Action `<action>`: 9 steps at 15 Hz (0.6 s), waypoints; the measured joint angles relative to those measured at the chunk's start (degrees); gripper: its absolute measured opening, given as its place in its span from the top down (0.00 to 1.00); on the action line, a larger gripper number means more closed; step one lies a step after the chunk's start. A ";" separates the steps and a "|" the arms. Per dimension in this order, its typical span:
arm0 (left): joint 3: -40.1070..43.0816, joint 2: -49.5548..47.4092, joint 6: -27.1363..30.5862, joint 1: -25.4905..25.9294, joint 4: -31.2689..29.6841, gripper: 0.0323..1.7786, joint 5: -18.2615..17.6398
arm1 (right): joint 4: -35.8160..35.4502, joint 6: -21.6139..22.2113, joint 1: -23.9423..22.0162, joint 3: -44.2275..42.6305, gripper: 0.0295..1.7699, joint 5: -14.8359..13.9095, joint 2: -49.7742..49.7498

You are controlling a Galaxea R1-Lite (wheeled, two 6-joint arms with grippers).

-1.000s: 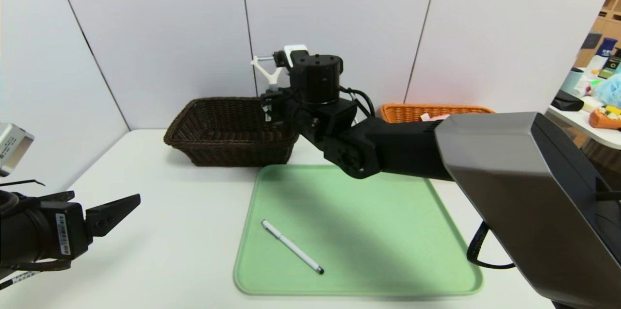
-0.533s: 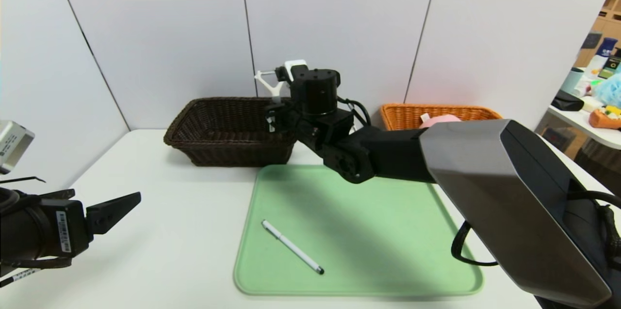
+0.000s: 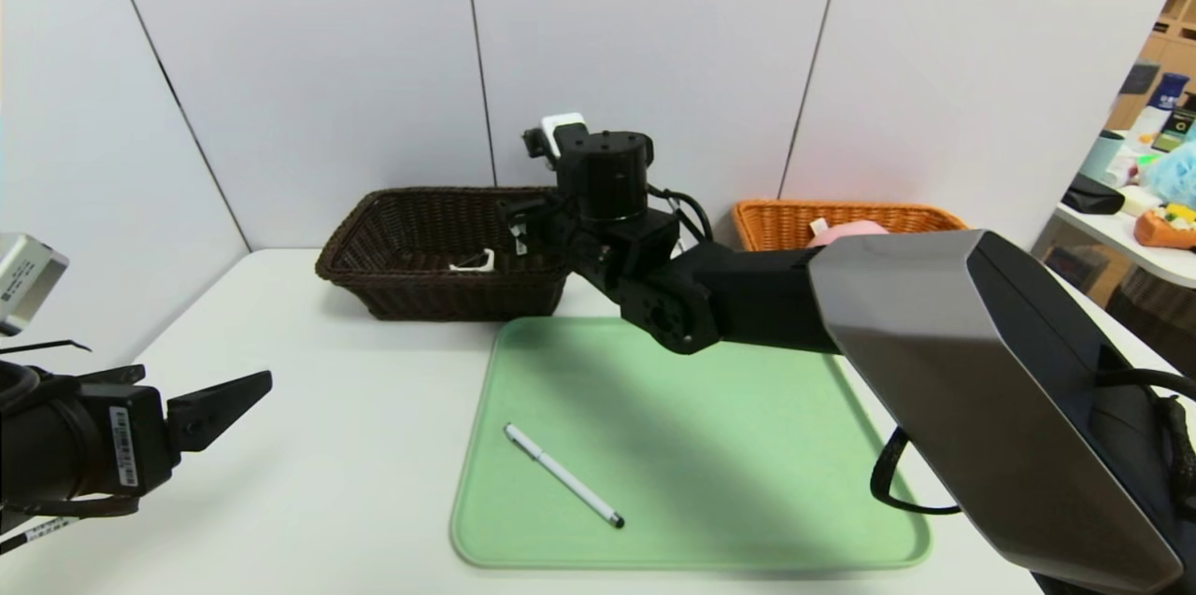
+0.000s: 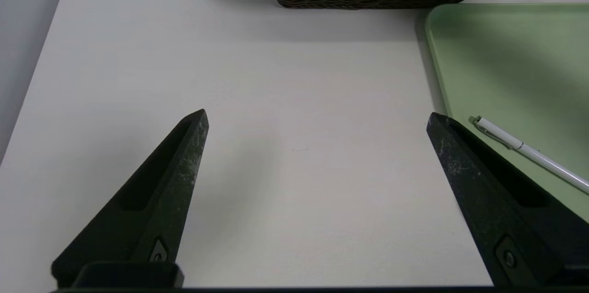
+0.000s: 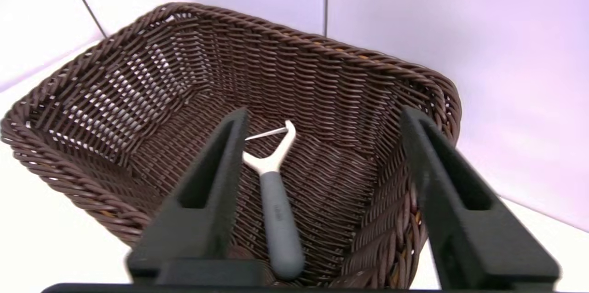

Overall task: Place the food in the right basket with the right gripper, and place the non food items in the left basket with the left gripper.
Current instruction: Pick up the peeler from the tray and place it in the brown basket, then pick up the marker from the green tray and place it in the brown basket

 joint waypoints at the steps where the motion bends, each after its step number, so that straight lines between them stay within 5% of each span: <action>1: -0.01 0.02 0.02 0.00 -0.02 0.05 0.00 | 0.04 0.02 0.09 0.00 0.30 -0.26 -0.44; 4: -0.67 0.20 1.10 -0.09 -0.04 0.05 -0.06 | 1.77 -0.05 1.07 0.00 0.22 -1.77 -3.88; 9: -4.66 1.54 1.68 -0.16 -0.02 0.05 -0.26 | 14.70 -0.09 3.34 0.26 0.13 -5.00 -14.67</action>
